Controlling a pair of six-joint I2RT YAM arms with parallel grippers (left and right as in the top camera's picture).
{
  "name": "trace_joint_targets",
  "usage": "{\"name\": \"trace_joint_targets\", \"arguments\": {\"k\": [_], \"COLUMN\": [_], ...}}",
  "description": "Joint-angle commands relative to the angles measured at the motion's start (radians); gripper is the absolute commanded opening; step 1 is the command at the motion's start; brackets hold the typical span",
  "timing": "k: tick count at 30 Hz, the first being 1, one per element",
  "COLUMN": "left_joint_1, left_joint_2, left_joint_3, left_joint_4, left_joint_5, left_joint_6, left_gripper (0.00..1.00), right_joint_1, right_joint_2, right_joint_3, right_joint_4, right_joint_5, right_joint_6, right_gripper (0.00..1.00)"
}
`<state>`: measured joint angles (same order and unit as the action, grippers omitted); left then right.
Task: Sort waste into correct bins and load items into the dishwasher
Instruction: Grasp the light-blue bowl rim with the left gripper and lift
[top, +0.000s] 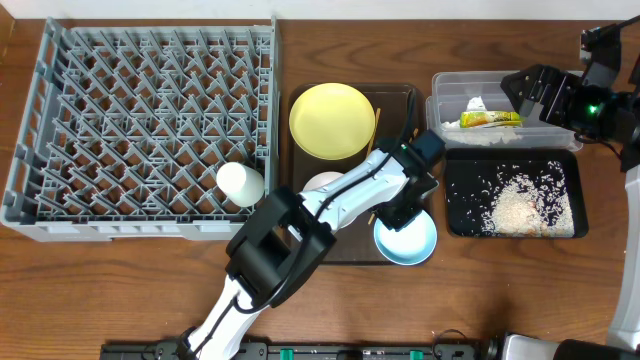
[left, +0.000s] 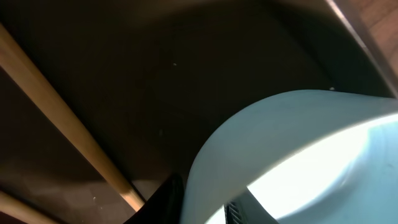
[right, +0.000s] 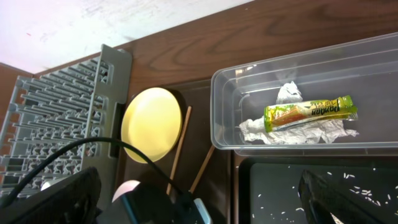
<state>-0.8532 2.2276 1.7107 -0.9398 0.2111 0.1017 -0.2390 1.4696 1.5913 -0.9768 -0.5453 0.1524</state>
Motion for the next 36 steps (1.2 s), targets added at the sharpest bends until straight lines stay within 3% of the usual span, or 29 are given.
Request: {"name": "trace_joint_targets", "arguments": {"k": [1,3,4,5,12,16,24,27,33,36], "left_joint_1": [0.003,0.002,0.002,0.002,0.010,0.032,0.215,0.311,0.469,0.536], "left_joint_2": [0.002,0.002,0.002,0.002,-0.042,-0.117,-0.387,-0.463,-0.494,-0.463], "left_joint_3": [0.002,0.002,0.002,0.002,0.003,0.006,0.050,0.050,0.045,0.031], "left_joint_4": [-0.004,-0.004,-0.004,-0.004,0.000,-0.023,-0.090,-0.066,0.116,0.285], "left_joint_5": [0.013,0.013,0.011,0.009,0.006,0.006,-0.008,-0.193,-0.760,-0.856], "left_joint_6": [-0.008,-0.008,-0.008,-0.009,-0.010,-0.068,-0.129,-0.129,-0.079,-0.008], "left_gripper": [0.23,0.21,0.10,0.08,0.07,0.07,0.07,0.07,0.07,0.07], "right_joint_1": [-0.001,-0.001,-0.001,-0.001,-0.001,-0.001,-0.001,-0.001,-0.001,-0.001], "right_joint_2": [0.002,0.002,0.002,0.002,0.002,0.002,0.002,0.002,0.002,0.002], "right_joint_3": [0.010,0.010,0.010,0.010,0.010,0.010,0.010,0.010,0.010,0.010], "right_joint_4": [-0.003,-0.003,-0.004,-0.004,-0.004,-0.003,-0.004,-0.004,-0.004,-0.004], "right_joint_5": [-0.001,-0.001,-0.001,0.000,-0.001,-0.001,-0.001,-0.001,-0.001,0.000], "right_joint_6": [0.008,0.008,0.008,0.008,0.008,0.008,0.008,0.008,0.008,0.008], "right_gripper": [0.99,0.99,0.99,0.99,0.99,0.99,0.99,0.99,0.99,0.99]}}
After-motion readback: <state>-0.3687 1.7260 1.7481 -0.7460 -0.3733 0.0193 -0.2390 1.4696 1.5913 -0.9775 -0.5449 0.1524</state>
